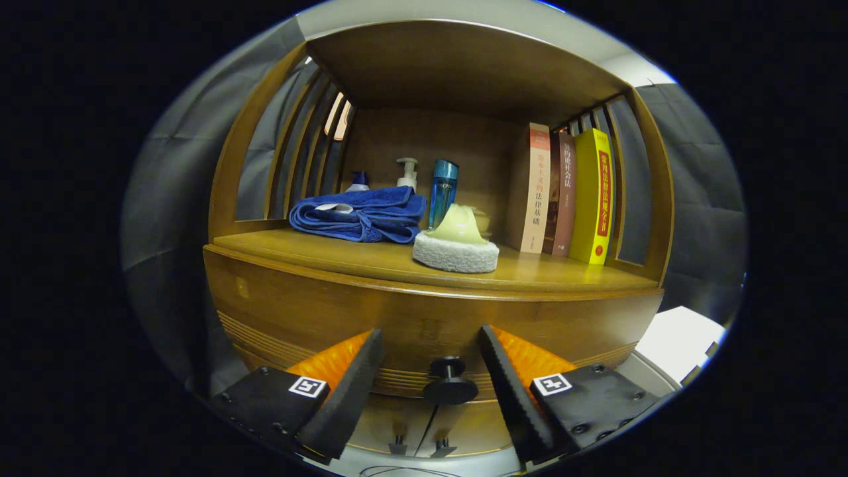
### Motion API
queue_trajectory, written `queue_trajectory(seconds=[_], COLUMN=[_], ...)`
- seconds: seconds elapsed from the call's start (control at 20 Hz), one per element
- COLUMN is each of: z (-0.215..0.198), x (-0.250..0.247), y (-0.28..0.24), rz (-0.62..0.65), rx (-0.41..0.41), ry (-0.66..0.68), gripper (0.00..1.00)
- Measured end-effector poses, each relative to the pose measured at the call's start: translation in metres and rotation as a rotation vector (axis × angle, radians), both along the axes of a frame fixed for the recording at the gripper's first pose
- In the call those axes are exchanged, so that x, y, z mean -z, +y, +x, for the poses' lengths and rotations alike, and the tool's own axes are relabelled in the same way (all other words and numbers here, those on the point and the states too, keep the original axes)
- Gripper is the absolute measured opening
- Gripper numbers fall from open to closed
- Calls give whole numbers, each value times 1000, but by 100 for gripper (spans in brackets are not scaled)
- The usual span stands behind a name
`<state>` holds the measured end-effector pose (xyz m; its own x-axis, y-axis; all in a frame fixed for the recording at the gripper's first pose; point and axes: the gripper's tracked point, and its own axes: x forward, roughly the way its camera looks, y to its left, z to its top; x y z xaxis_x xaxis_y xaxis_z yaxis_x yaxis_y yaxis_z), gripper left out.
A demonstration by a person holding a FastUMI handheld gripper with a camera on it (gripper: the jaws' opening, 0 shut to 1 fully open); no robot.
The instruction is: Pull open the drawer, take out the items inside it, and place them on the countertop above the cabinet.
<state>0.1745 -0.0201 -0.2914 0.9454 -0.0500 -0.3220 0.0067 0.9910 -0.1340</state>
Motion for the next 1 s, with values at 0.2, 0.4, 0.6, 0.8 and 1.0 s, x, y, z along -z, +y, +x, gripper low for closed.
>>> queue_trajectory(seconds=[0.2, 0.4, 0.6, 0.8, 1.0], z=[-20, -54, -93, -130, -157], x=[-30, -80, -129, -177, -206], y=[-3, 3, 8, 10, 9], rz=[-16, -12, -16, -15, -11], rx=[-6, -18, -35, -33, -14], ry=[-58, -98, -143, -210, -244], gripper=[98, 98, 98, 98, 98])
